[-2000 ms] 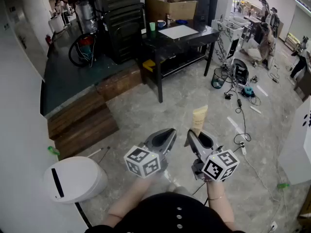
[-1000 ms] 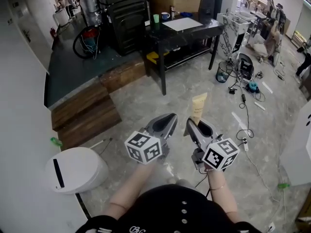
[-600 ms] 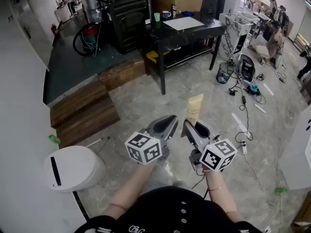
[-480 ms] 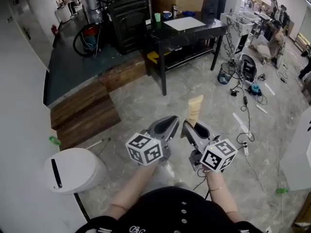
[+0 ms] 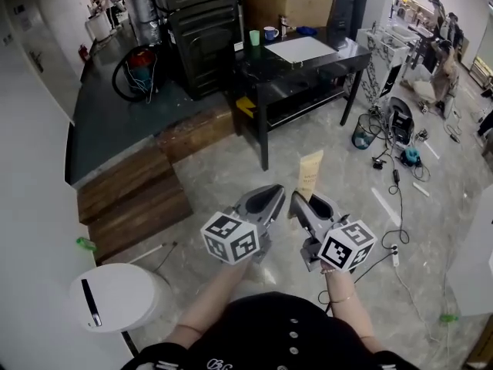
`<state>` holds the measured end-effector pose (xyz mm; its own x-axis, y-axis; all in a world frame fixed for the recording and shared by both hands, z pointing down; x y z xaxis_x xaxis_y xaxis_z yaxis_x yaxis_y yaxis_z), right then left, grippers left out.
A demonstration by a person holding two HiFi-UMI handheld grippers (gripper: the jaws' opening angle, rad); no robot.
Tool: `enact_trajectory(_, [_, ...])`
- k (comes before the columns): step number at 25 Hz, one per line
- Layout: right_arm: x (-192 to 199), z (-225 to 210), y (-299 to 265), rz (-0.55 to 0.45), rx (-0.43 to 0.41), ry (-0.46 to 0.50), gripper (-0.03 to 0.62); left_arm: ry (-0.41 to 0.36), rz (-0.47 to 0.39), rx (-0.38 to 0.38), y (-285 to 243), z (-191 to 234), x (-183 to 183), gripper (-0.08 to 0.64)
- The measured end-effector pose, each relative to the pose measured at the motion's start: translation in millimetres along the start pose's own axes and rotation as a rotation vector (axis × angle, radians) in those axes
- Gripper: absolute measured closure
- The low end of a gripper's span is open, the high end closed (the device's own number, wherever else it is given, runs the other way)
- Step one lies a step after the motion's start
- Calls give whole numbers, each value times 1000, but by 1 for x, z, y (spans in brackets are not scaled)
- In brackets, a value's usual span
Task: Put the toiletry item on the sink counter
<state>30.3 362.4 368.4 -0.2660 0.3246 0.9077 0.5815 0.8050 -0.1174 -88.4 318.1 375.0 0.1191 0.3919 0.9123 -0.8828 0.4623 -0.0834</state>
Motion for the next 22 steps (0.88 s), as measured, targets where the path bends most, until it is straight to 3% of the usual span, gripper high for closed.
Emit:
enact_trajectory(9, [-38, -56, -101, -12, 29, -10, 512, -16, 24, 28, -54, 97, -50, 534])
enact_trajectory(13, [-42, -74, -133, -2, 37, -31, 512, -33, 54, 17, -70, 125, -54, 534])
enact_trajectory(22, [-57, -117, -195, 25, 0, -55, 512, 15, 62, -30, -106, 187, -66, 534])
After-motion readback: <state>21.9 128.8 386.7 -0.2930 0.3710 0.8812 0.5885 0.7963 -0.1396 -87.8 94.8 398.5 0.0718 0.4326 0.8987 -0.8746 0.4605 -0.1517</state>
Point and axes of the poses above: the fingertips, and each gripper's own axes: y backward along the fingers, z to its left, x out of its underside, the point moved 6 cm from there along y, backward along the fingers, and after that the axes turned 7 degrees about z, right-handed, at the moved point
